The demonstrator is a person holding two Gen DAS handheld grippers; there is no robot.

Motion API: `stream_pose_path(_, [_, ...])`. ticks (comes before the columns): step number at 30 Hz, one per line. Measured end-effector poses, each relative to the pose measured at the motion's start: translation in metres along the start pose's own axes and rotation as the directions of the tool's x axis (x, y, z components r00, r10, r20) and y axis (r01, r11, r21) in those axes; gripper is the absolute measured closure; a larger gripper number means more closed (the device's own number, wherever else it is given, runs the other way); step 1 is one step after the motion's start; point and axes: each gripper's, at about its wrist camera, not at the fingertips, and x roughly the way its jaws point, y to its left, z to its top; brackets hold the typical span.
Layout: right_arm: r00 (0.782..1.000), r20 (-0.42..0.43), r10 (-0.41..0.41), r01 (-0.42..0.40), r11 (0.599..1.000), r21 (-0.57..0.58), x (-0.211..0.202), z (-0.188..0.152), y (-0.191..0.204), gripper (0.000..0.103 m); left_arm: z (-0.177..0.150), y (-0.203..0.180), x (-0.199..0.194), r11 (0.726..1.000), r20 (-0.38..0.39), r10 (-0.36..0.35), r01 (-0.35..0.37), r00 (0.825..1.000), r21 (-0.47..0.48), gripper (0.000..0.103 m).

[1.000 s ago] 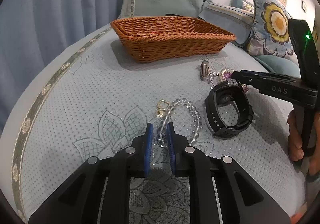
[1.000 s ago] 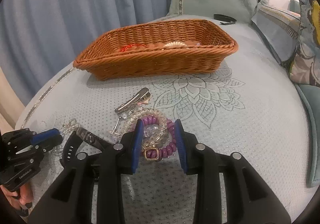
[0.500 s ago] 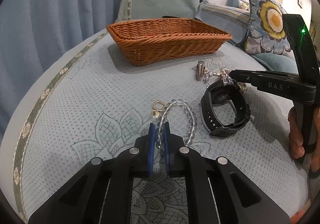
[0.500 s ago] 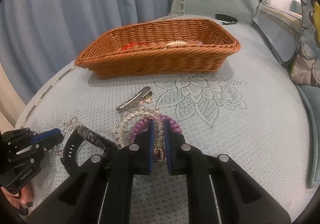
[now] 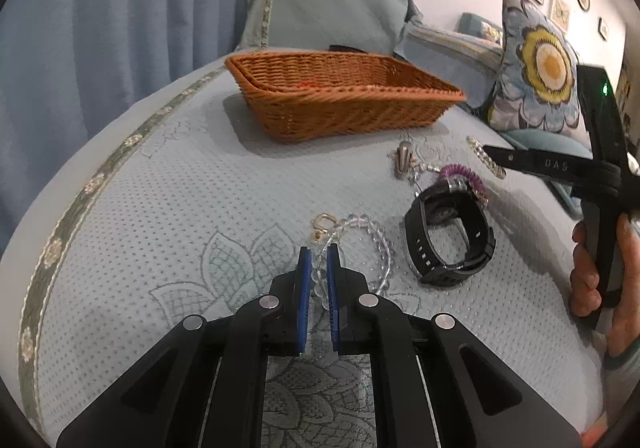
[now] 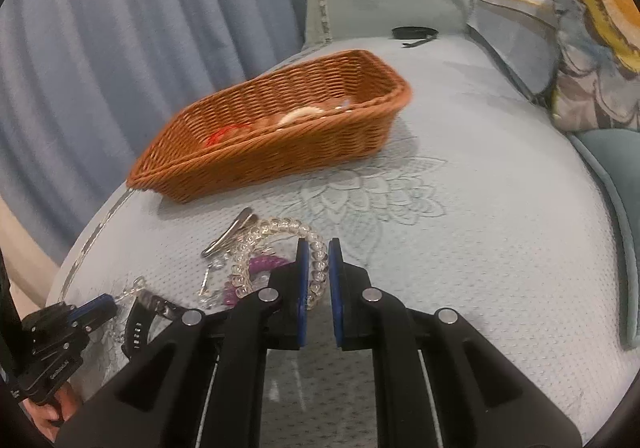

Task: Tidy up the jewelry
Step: 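Grasp a clear bead bracelet with the right tool while the left tool grasps a clear bead chain, then carry both bead pieces into the wicker basket and open both tools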

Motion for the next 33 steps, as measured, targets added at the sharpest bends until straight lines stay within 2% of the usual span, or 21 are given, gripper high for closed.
stream_pose_path(8, [1.0, 0.007, 0.001, -0.001, 1.0, 0.023, -0.001, 0.002, -0.006, 0.095, 0.004, 0.008, -0.012, 0.996, 0.06, -0.06, 0.063, 0.996, -0.056, 0.097])
stream_pose_path(11, [1.0, 0.009, 0.006, -0.007, 0.999, 0.035, -0.002, 0.002, -0.009, 0.095, 0.007, 0.013, -0.016, 0.988, 0.074, -0.114, 0.12, 0.991, -0.094, 0.097])
stream_pose_path(16, [1.0, 0.015, 0.011, -0.012, 0.999, 0.041, -0.004, 0.002, -0.011, 0.095, 0.014, 0.011, -0.022, 0.981, 0.093, -0.153, 0.163, 0.984, -0.11, 0.097])
stream_pose_path(23, [0.999, 0.025, 0.02, -0.021, 0.999, 0.049, -0.007, 0.003, -0.014, 0.095, 0.034, 0.0, -0.034, 0.979, 0.132, -0.178, 0.189, 0.975, -0.075, 0.097])
stream_pose_path(33, [0.997, 0.066, 0.03, -0.033, 0.999, 0.038, -0.018, 0.008, -0.013, 0.095, 0.092, -0.022, -0.044, 0.98, 0.206, -0.197, 0.201, 0.959, 0.001, 0.097])
